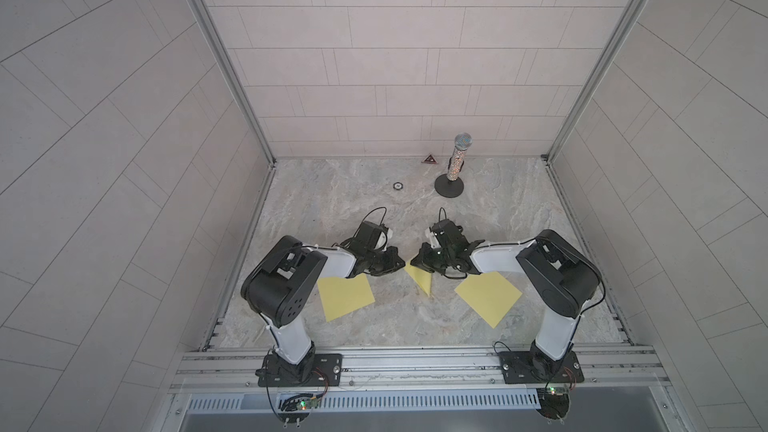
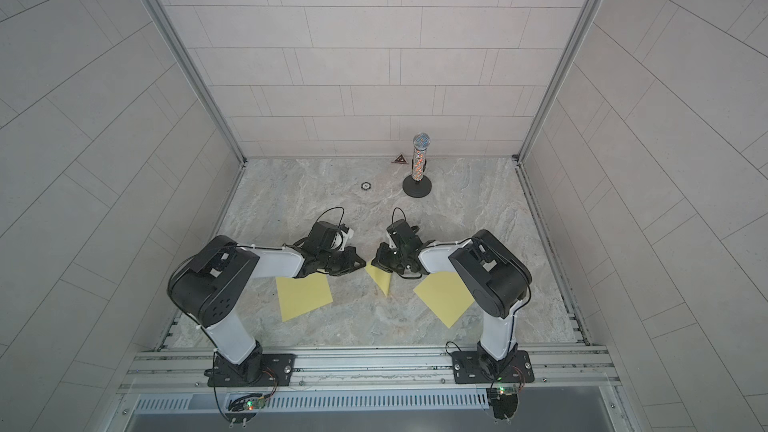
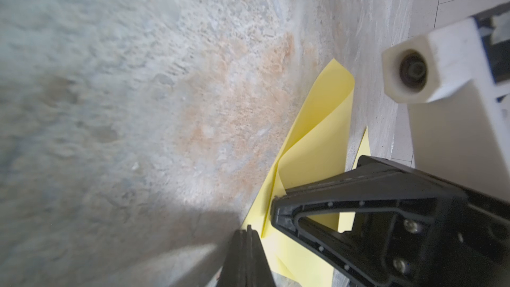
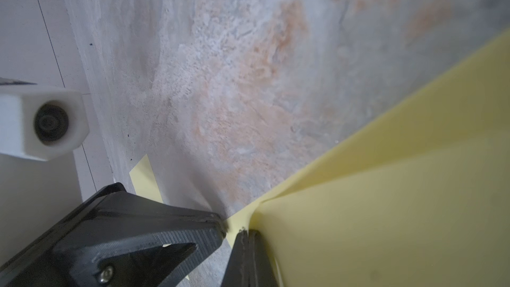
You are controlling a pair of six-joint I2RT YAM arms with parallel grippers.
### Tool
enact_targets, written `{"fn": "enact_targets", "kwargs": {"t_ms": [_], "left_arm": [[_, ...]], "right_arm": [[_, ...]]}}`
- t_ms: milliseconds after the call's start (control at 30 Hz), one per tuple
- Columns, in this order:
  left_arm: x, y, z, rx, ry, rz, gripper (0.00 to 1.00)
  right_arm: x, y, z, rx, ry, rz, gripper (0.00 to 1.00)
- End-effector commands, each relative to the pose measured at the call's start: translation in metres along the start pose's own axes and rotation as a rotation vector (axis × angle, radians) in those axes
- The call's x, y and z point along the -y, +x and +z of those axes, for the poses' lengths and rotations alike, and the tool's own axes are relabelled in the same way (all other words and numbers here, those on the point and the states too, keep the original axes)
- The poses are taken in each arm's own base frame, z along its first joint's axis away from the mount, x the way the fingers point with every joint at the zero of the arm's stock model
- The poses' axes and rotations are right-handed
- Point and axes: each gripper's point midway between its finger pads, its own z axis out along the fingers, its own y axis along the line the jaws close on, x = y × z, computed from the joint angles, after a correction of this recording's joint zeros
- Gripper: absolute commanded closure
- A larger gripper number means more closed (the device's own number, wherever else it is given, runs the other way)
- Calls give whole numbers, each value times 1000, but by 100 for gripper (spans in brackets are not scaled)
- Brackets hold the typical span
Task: Fold the square paper diagonally
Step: Fold the paper at the center of the board.
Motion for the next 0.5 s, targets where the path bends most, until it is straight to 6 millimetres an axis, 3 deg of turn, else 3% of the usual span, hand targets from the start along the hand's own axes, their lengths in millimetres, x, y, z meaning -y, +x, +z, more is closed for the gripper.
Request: {"fn": "enact_targets", "kwargs": {"t_ms": [0, 467], "left_arm": [[-28, 21, 3, -60, -105, -28, 100], [-29, 21, 3, -63, -115, -24, 100]], "right_arm": [[-6, 5, -5, -9, 6, -27, 100], [-22, 3, -2, -3, -60, -41, 100]]}}
